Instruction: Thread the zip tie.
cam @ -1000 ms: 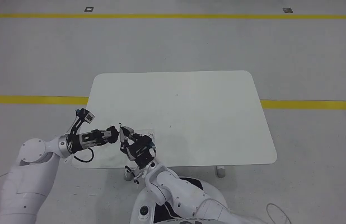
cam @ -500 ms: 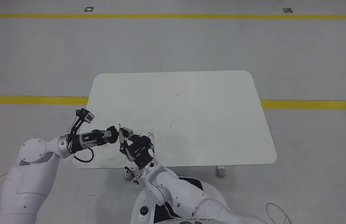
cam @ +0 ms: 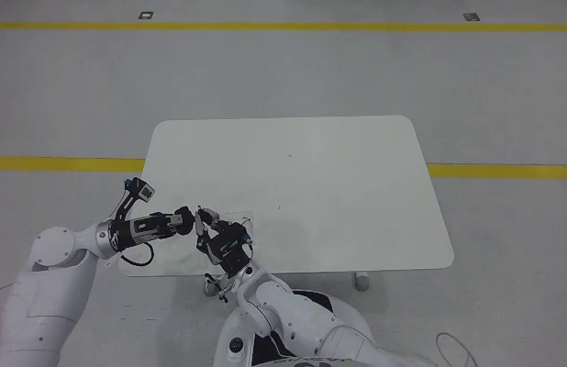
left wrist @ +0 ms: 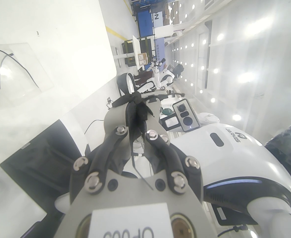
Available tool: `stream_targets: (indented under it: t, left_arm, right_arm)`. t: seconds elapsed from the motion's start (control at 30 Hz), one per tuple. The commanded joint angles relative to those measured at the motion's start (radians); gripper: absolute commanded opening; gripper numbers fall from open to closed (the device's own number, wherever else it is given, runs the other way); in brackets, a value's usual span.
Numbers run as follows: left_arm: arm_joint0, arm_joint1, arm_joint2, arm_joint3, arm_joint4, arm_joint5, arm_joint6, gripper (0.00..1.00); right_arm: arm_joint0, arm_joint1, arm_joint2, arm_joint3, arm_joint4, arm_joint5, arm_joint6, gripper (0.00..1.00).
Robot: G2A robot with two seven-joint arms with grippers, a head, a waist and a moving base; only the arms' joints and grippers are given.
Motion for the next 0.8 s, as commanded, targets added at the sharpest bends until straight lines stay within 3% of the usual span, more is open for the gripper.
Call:
stream_targets:
  t: [0.0,0.3,0.37,0.77]
  left_arm:
    - [0.000,0.000,0.000,0.000,0.000,0.000,0.000,0.00]
    - [0.000,0.000,0.000,0.000,0.000,0.000,0.000,0.00]
    - [0.000,0.000,0.000,0.000,0.000,0.000,0.000,0.00]
    - [0.000,0.000,0.000,0.000,0.000,0.000,0.000,0.00]
  right_arm:
    - [-0.005,0.002,0.006,-0.004,-0.013,0.004,-0.006,1.00]
    - [-0.025,0.050,0.034,-0.036,-0.185,0.011,-0.017,1.00]
    - [-0.034,0.061,0.042,-0.039,-0.220,0.049,-0.026,1.00]
    - [-0.034,0.061,0.042,-0.039,-0.220,0.049,-0.026,1.00]
